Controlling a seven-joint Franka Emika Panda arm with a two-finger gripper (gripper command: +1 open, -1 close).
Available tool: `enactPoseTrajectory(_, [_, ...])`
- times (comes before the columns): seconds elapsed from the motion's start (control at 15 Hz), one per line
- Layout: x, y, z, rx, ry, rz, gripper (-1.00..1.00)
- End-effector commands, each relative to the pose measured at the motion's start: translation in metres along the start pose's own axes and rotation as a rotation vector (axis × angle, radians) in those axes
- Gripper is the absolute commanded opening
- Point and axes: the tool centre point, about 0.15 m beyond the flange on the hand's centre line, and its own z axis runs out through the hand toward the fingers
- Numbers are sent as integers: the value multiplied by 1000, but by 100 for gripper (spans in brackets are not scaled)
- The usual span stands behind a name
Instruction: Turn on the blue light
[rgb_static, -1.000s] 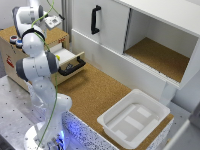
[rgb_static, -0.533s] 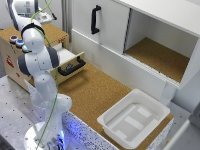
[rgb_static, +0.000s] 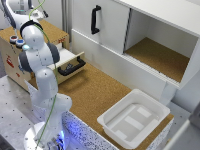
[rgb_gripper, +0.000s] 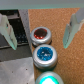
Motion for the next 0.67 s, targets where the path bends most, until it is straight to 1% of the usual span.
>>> enactPoseTrajectory(0.0, [41,-4,3,-15,-127,-38,-100])
enactPoseTrajectory(0.2, [37,-4,17,-36,-107,-44,-100])
enactPoseTrajectory(0.4, [31,-3,30,-25,-94,-46,-100])
enactPoseTrajectory(0.47, [28,-2,34,-15,-75,-38,-100])
enactPoseTrajectory(0.6, [26,-1,43,-5,-67,-33,-100])
